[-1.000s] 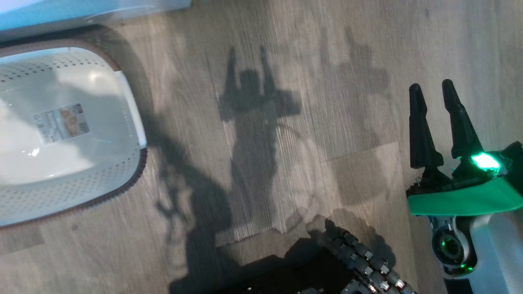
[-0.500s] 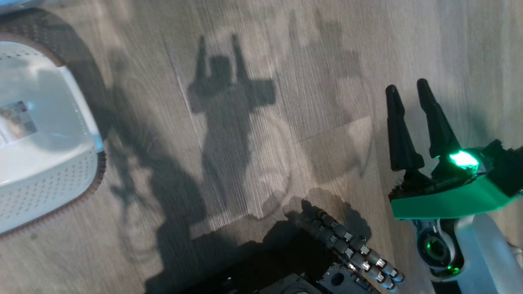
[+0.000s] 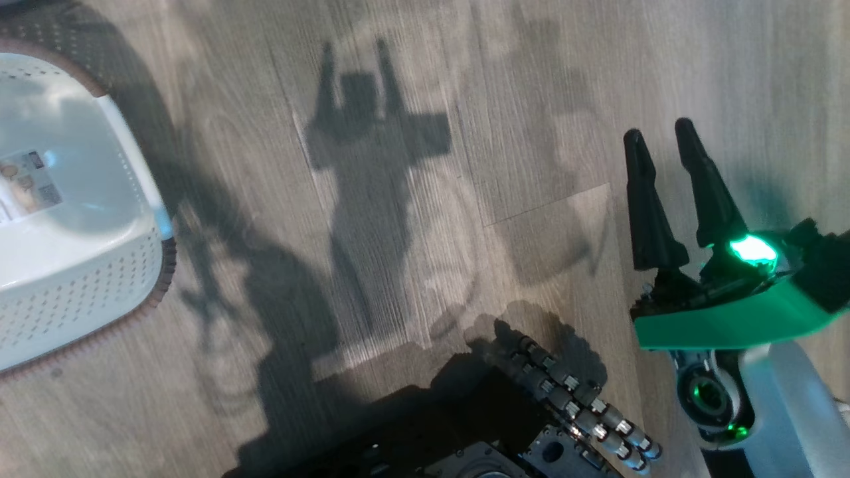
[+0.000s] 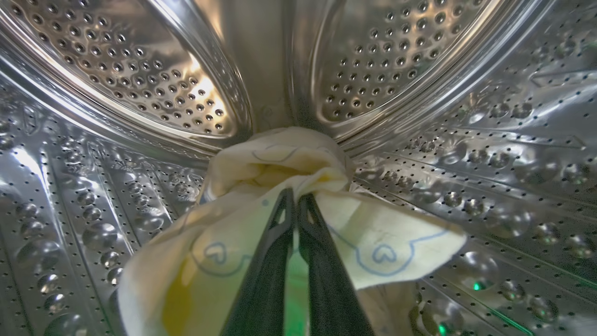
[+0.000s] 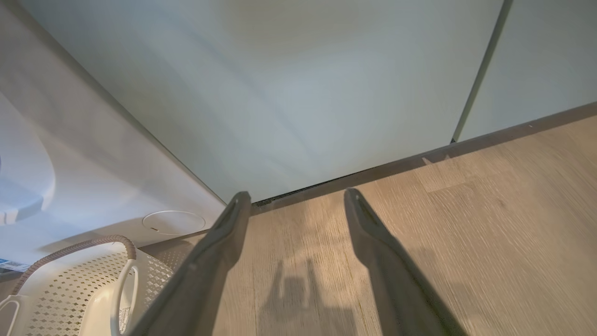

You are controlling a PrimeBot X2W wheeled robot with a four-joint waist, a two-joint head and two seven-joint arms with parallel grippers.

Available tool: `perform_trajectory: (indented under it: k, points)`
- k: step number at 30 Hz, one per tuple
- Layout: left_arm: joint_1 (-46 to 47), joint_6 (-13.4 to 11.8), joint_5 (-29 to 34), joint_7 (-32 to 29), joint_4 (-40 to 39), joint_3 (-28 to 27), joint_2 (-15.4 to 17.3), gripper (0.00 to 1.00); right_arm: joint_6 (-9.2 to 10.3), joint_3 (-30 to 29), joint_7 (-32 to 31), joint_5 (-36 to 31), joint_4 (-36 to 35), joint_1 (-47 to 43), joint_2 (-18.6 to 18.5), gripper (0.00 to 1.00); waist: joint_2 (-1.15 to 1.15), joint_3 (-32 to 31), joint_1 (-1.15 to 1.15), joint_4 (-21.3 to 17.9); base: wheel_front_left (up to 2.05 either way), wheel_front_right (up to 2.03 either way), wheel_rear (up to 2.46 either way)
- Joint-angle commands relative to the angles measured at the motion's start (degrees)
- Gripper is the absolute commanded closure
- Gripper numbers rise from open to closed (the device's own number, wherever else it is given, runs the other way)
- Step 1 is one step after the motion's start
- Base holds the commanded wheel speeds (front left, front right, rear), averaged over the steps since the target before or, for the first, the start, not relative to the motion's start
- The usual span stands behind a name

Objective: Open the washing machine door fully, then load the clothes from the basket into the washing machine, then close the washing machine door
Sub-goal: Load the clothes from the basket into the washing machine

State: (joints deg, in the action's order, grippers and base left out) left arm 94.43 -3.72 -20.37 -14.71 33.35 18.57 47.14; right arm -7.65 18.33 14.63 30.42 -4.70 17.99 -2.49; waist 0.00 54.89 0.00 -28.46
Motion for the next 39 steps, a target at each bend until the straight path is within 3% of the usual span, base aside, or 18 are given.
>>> perform_trajectory:
  k: [1,13,22,39]
  points:
    - [-0.1,-0.3,-0.7,-0.6,-2.7,-1.2,1.5,0.0,0.16,0.3,0.4,0.0,-1.4,-0.9,-0.4,0.0,0.0,-0.2,0.0,0.4,0.0,0.0,0.0]
    - [-6.4,-0.5,-3.0,-1.7,-9.7,-0.8,2.0,0.0,0.16,-1.5,0.4,-0.9,-1.1,-0.1,-0.4,0.0,0.0,-1.8,0.0,3.1,0.0,0.0,0.0]
    - [-14.1,-1.5,-6.7,1.5,-14.6,-3.1,2.5,0.0,0.16,-3.2,0.4,-2.0,-0.9,-0.4,-0.4,0.0,0.0,-4.5,0.0,5.3,0.0,0.0,0.0]
    - [-42.2,-9.5,-12.2,13.0,-30.4,-9.7,1.5,0.0,0.16,-8.3,0.4,-7.3,-0.1,-2.8,-0.4,0.0,0.0,-13.1,0.0,11.2,0.0,0.0,0.0]
